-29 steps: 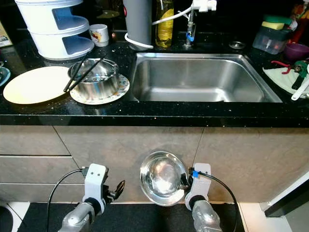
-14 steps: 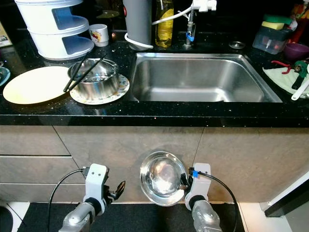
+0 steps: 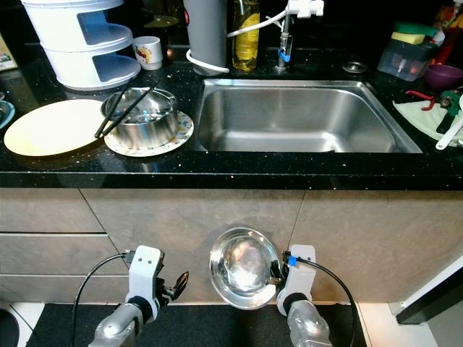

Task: Kitchen organization

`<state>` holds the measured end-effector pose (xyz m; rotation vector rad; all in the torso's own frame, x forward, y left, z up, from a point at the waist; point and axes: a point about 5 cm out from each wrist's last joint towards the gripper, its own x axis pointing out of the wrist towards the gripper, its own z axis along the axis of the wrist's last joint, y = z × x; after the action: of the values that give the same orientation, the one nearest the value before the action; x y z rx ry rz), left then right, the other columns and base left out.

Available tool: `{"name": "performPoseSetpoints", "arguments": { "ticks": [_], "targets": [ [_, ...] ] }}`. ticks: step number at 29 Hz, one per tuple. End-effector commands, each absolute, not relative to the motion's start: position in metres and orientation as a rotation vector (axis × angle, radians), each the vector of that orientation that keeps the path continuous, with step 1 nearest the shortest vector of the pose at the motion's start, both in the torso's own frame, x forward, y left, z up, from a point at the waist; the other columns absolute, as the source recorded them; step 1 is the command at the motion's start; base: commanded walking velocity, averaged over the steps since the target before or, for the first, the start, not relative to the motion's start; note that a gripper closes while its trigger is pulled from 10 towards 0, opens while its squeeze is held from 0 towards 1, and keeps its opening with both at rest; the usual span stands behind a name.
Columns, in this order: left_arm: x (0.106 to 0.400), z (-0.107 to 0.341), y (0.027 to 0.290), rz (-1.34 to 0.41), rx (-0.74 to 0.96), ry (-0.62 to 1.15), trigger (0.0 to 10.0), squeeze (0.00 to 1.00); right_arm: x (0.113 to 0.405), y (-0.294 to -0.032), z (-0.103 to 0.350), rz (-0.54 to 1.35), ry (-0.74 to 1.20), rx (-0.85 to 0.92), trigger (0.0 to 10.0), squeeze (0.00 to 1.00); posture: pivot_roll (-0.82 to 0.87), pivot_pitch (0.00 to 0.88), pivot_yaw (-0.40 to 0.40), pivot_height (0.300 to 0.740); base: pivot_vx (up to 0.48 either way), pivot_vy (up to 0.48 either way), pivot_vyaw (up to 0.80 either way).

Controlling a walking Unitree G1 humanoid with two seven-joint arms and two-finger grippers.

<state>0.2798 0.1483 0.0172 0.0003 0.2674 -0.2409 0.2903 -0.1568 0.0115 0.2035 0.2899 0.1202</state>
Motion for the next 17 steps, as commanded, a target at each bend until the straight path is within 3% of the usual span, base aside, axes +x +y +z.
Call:
{"name": "performPoseSetpoints", "arguments": {
  "ticks": [1,10,17],
  "targets": [
    [0.278,0.013,0.150,-0.223,-0.005,0.283,10.0,0.00,0.295,-0.156,0.017,0.147,0.266,0.226,10.0,0.00,-0.10,0.107,-0.033,0.740,0.000,0.000,0.00],
    [0.282,0.021,0.158,-0.170,-0.009,0.235,10.0,0.00,0.307,-0.175,0.029,0.085,0.246,0.168,10.0,0.00,-0.10,0.112,-0.034,0.740,0.000,0.000,0.00],
    [0.284,0.022,0.154,-0.196,0.004,0.237,10.0,0.00,0.306,-0.171,0.024,0.087,0.283,0.164,10.0,0.00,-0.09,0.118,-0.023,0.740,0.000,0.000,0.00]
  ]
}}
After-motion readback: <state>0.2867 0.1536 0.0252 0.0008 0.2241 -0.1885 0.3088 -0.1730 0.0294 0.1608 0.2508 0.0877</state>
